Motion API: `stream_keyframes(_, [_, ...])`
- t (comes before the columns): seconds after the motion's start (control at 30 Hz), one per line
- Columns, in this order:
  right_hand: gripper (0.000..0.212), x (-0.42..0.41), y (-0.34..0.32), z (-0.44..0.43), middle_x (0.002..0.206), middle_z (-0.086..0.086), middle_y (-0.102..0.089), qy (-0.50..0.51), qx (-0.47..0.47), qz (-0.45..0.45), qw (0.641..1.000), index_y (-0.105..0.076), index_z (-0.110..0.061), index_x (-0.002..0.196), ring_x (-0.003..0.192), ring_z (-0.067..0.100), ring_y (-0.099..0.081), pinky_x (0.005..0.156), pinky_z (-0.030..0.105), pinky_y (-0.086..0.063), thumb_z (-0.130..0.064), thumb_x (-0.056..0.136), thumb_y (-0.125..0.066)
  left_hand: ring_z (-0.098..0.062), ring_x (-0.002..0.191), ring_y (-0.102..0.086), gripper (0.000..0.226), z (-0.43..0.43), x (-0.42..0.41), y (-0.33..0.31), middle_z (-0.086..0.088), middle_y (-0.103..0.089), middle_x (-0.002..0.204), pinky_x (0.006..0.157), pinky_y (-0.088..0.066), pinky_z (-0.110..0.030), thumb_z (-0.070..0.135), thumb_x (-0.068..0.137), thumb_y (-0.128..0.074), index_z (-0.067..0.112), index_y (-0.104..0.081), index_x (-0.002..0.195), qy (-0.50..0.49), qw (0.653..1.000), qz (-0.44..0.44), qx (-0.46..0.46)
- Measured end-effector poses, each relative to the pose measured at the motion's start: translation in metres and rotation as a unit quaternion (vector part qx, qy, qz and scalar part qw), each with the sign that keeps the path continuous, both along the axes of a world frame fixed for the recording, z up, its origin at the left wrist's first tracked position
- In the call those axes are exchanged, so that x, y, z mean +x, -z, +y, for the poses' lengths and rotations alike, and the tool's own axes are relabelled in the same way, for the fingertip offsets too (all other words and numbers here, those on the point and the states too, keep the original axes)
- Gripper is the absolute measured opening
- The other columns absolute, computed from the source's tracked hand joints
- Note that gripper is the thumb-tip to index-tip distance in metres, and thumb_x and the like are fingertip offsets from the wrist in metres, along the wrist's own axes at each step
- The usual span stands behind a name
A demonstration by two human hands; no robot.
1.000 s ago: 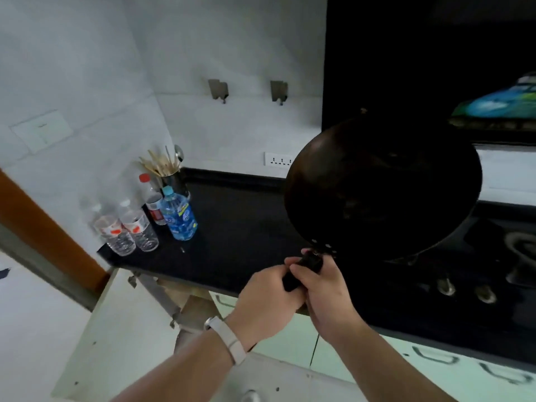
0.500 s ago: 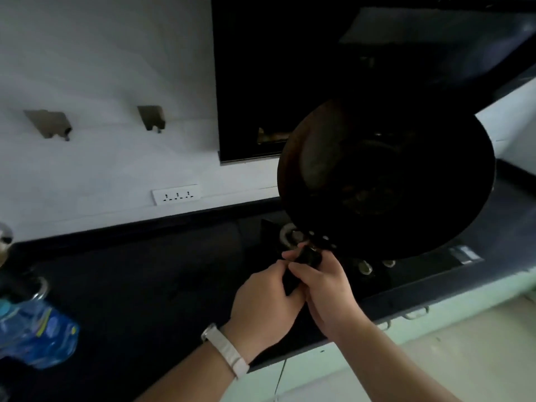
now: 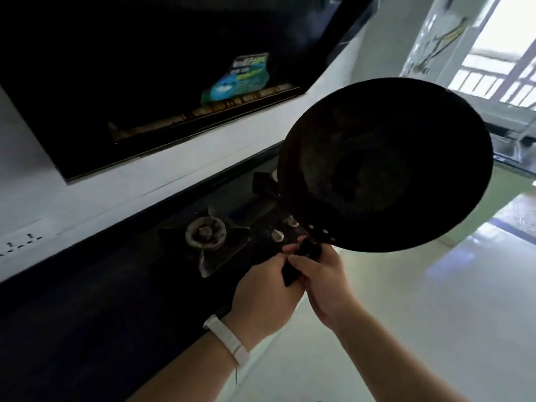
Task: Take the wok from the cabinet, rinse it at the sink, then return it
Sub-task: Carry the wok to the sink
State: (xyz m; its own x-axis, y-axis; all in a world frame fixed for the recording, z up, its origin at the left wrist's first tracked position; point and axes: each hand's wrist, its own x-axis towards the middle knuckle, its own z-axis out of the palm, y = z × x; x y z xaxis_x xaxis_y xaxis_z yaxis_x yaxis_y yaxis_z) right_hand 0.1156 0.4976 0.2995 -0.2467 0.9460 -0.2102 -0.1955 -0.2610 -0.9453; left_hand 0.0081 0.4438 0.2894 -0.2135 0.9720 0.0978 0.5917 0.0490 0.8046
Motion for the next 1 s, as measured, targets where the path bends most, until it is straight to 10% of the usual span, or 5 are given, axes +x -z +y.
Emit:
stream_keyframes(0.63, [0.036, 0.258, 0.003, 0.127, 0.09, 0.011, -0.07, 0.102, 0.041, 0.034, 0.993, -0.059, -0.003, 0.098, 0.083, 0.024, -0.068, 0.077, 0.036, -0.055, -0.005, 0.064, -0.069, -0.01, 0.066, -0.063, 0.016, 0.149, 0.253, -0.009, 0.009, -0.068, 0.073, 0.058, -0.053, -0.031, 0.037, 0.084, -0.058, 0.03, -0.065, 0.097, 0.099, 0.994, 0.018, -0.035])
stream_keyframes(1.0, [0.024, 0.394, 0.011, 0.185, 0.085, 0.009, -0.067, 0.196, 0.038, 0.015, 0.98, -0.06, -0.004, 0.096, 0.085, 0.023, -0.065, 0.086, 0.04, -0.054, 0.013, 0.079, -0.065, -0.013, 0.054, -0.049, 0.025, 0.223, 0.388, -0.01, 0.002, -0.057, 0.06, 0.047, -0.031, -0.022, 0.025, 0.085, -0.06, 0.024, -0.049, 0.063, 0.159, 0.985, 0.043, -0.052])
